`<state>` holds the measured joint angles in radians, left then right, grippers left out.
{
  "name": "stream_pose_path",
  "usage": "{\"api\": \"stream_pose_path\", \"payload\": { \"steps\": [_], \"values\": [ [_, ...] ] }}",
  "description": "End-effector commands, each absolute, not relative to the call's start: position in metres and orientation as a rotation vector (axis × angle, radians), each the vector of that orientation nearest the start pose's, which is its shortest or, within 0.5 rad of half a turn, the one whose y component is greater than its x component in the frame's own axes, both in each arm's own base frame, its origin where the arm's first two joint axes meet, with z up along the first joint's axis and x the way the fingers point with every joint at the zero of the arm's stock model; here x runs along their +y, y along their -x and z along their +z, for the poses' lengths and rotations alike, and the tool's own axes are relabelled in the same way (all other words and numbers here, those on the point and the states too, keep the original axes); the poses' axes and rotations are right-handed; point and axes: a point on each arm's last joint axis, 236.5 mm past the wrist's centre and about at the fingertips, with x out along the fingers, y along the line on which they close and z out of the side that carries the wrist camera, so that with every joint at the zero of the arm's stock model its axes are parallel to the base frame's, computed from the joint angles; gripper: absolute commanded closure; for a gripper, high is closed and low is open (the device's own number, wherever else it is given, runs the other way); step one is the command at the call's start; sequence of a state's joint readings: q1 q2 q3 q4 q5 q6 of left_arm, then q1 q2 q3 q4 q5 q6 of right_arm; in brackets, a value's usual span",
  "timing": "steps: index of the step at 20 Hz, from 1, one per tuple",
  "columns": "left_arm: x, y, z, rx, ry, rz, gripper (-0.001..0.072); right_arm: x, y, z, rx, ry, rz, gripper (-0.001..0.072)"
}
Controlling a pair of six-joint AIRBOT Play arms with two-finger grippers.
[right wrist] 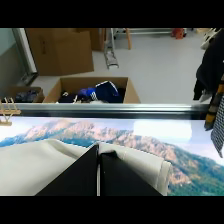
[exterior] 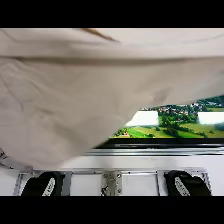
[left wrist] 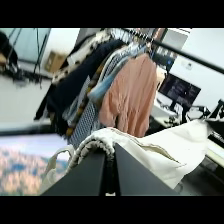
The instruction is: Fold the clothes and pants, and hang the long-sleeved shirts on hangers.
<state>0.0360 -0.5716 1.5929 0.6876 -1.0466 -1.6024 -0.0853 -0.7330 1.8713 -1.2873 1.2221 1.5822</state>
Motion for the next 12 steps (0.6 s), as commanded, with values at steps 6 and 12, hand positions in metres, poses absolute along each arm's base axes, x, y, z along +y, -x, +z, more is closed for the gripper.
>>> {"api": "stream_pose_path", "payload": {
  "steps": [6,12],
  "values": [
    [-0.148,-0.319,0.246,0.803,0.648,-0.489,0.0694,0.067,-0.389,0.380,0.444,-0.212,0.283,0.0708],
    [-0.146,-0.451,0.107,0.898,0.621,-0.322,0.0694,0.108,-0.584,0.182,0.625,-0.235,0.276,0.0708]
  ]
}}
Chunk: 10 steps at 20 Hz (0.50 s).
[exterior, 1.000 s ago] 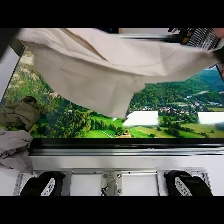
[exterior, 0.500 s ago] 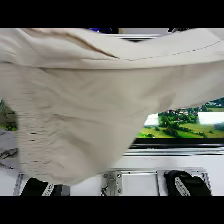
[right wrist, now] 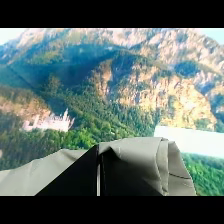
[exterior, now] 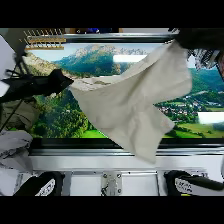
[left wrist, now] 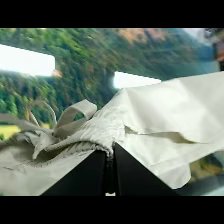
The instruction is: Fold the clothes and pants, and hang the long-sleeved shirts on hangers.
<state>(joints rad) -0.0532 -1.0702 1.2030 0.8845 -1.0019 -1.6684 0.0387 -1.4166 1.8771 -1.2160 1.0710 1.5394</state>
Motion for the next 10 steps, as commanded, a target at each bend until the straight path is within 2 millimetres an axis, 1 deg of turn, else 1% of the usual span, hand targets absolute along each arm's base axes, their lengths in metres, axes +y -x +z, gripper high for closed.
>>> {"api": "stream_pose_path", "payload": {
  "steps": [1,2,3,4,5,6,7,8,9,10],
  "values": [
    [-0.148,-0.477,0.092,0.903,0.623,-0.309,0.0693,0.106,-0.605,0.160,0.610,-0.257,0.254,0.0708],
    [-0.148,-0.500,0.081,0.902,0.628,-0.297,0.0693,0.104,-0.622,0.143,0.591,-0.282,0.231,0.0708],
    [-0.149,-0.525,0.071,0.899,0.630,-0.292,0.0693,0.101,-0.634,0.135,0.564,-0.289,0.215,0.0707],
    [-0.149,-0.547,0.066,0.888,0.633,-0.290,0.0693,0.096,-0.642,0.134,0.538,-0.293,0.202,0.0698],
    [-0.148,-0.570,0.064,0.870,0.633,-0.290,0.0692,0.093,-0.646,0.137,0.511,-0.297,0.193,0.0676],
    [-0.143,-0.589,0.065,0.845,0.638,-0.287,0.0497,0.088,-0.649,0.143,0.484,-0.299,0.185,0.0437],
    [-0.141,-0.604,0.070,0.827,0.662,-0.282,0.0124,0.083,-0.649,0.150,0.469,-0.300,0.178,0.0116],
    [-0.133,-0.614,0.075,0.821,0.690,-0.271,0.0049,0.076,-0.646,0.162,0.455,-0.293,0.173,-0.0004],
    [-0.121,-0.618,0.081,0.818,0.701,-0.263,0.0049,0.067,-0.641,0.176,0.441,-0.294,0.165,-0.0003],
    [-0.109,-0.617,0.085,0.827,0.695,-0.258,0.0049,0.055,-0.632,0.195,0.424,-0.295,0.156,-0.0003]
  ]
}}
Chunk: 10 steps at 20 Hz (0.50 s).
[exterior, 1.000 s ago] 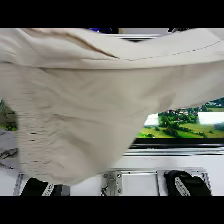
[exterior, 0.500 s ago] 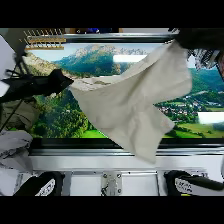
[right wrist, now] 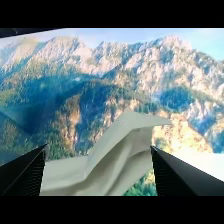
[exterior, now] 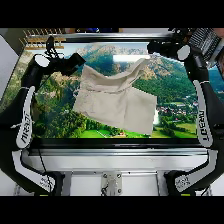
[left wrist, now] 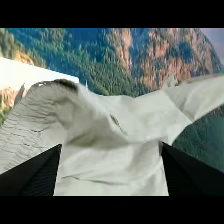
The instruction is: Fold the clothes and pants, and hang the long-sleeved shirts on hangers.
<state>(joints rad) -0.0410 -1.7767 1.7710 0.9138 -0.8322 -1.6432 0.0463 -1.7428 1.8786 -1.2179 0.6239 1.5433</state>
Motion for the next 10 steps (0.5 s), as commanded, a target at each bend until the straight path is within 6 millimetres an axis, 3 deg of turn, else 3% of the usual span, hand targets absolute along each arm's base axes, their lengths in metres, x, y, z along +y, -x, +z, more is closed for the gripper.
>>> {"api": "stream_pose_path", "payload": {
  "steps": [1,3,5,7,10],
  "values": [
    [-0.097,-0.610,0.088,0.854,0.683,-0.252,0.0049,0.045,-0.622,0.212,0.418,-0.290,0.149,-0.0001],
    [-0.060,-0.583,0.073,0.973,0.572,-0.184,0.0050,0.034,-0.591,0.239,0.440,-0.200,0.168,0.0000],
    [-0.027,-0.542,0.041,1.132,0.445,-0.084,0.0049,0.035,-0.547,0.241,0.526,-0.135,0.201,0.0001],
    [-0.014,-0.498,0.005,1.272,0.417,-0.027,0.0049,0.041,-0.499,0.221,0.635,-0.137,0.221,0.0001],
    [-0.018,-0.439,-0.052,1.408,0.485,0.011,0.0049,0.051,-0.431,0.183,0.740,-0.196,0.218,0.0000]
  ]
}}
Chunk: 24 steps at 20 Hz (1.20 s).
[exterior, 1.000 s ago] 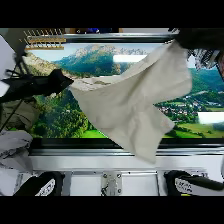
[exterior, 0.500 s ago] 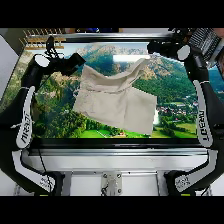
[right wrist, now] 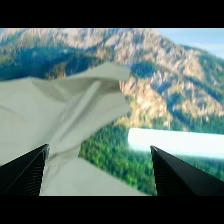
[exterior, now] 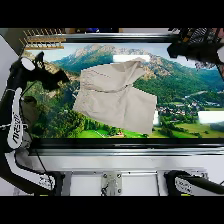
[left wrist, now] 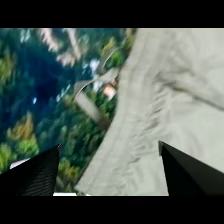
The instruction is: Fold the clothes and pants, and hang the long-sleeved shirts on hangers.
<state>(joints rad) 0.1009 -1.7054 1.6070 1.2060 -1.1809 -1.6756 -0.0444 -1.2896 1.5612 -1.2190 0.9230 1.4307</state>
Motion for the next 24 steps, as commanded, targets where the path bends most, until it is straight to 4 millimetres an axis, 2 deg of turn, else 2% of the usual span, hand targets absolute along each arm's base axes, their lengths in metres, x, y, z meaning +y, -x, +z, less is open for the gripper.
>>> {"api": "stream_pose_path", "payload": {
  "steps": [1,3,6,10,13,16,17,19,20,22,24],
  "values": [
    [-0.023,-0.427,-0.066,1.426,0.517,0.015,0.0049,0.056,-0.410,0.171,0.764,-0.222,0.228,0.0000],
    [-0.042,-0.417,-0.086,1.436,0.634,0.003,0.0049,0.066,-0.380,0.155,0.790,-0.269,0.253,0.0000],
    [-0.069,-0.418,-0.096,1.398,0.794,-0.041,0.0049,0.080,-0.351,0.146,0.799,-0.332,0.291,0.0000],
    [-0.075,-0.412,-0.110,1.391,0.856,-0.016,0.0049,0.084,-0.338,0.148,0.791,-0.356,0.302,0.0001],
    [-0.083,-0.428,-0.102,1.322,0.929,-0.017,0.0049,0.084,-0.338,0.148,0.794,-0.378,0.293,0.0001],
    [-0.096,-0.432,-0.106,1.309,0.887,-0.029,0.0050,0.087,-0.331,0.142,0.836,-0.391,0.296,0.0000],
    [-0.099,-0.435,-0.107,1.296,0.879,-0.029,0.0084,0.088,-0.327,0.139,0.859,-0.388,0.303,0.0000],
    [-0.099,-0.442,-0.105,1.265,0.883,-0.023,0.0533,0.091,-0.316,0.131,0.916,-0.381,0.315,0.0000],
    [-0.098,-0.442,-0.104,1.265,0.881,-0.023,0.0691,0.092,-0.310,0.126,0.944,-0.380,0.320,0.0000],
    [-0.096,-0.435,-0.102,1.286,0.864,-0.037,0.0693,0.084,-0.295,0.101,1.058,-0.450,0.228,0.0000],
    [-0.095,-0.420,-0.098,1.336,0.780,-0.071,0.0693,0.058,-0.270,0.055,1.217,-0.563,-0.018,0.0001]
  ]
}}
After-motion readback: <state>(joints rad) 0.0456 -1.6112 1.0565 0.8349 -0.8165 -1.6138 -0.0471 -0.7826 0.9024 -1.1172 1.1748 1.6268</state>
